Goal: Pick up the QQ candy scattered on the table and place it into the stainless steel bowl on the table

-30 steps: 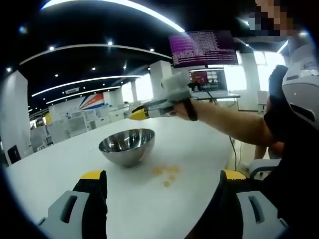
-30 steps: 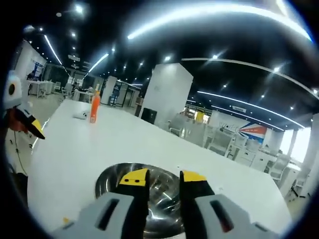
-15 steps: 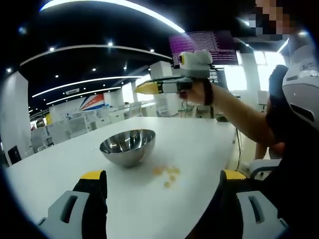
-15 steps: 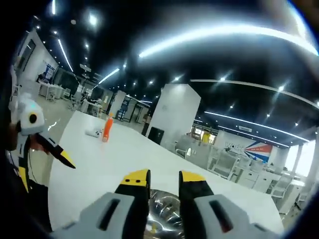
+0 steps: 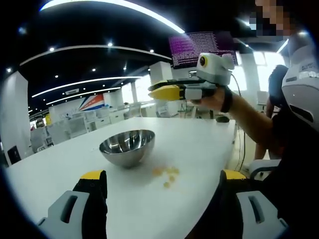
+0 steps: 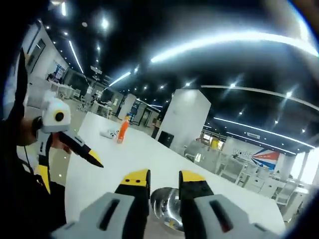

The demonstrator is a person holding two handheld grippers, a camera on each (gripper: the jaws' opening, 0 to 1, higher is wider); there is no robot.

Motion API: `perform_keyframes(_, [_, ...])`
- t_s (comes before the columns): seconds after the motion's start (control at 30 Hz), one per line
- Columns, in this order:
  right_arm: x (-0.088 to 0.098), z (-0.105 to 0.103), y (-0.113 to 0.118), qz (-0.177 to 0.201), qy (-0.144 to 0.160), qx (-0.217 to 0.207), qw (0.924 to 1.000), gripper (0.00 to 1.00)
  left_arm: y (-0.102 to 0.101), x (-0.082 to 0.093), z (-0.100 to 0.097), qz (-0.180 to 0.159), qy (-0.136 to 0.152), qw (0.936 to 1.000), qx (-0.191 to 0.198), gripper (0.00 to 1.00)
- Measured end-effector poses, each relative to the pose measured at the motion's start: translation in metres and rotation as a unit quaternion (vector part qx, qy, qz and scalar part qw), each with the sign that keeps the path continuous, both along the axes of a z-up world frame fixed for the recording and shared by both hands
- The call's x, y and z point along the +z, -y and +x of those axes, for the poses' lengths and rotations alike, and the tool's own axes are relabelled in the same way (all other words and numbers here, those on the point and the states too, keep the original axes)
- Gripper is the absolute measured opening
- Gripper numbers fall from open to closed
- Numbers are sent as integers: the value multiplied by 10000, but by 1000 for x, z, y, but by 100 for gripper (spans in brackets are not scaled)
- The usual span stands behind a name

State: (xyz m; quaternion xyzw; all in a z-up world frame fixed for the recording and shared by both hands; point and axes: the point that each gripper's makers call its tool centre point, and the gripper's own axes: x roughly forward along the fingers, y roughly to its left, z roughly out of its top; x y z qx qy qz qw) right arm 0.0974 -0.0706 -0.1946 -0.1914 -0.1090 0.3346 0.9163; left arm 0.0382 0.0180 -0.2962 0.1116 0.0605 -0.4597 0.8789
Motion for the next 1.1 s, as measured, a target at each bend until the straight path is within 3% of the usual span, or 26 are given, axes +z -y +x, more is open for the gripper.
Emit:
perform_keyframes(0.53, [-67,-25,-11,-385,-507,372,9973,23,1,-2,0,-11,-11,10000,-4,94])
perform_keyframes(0.77, [-111,-22,-9,-506,-944,331,9937,22,3,-5,0,21,-37,10000,-21,94])
perform_keyframes(1.1, [-184,-14,-4,-739,-1772,172,9813,21,5,-10,2,51,-71,10000,-21,94])
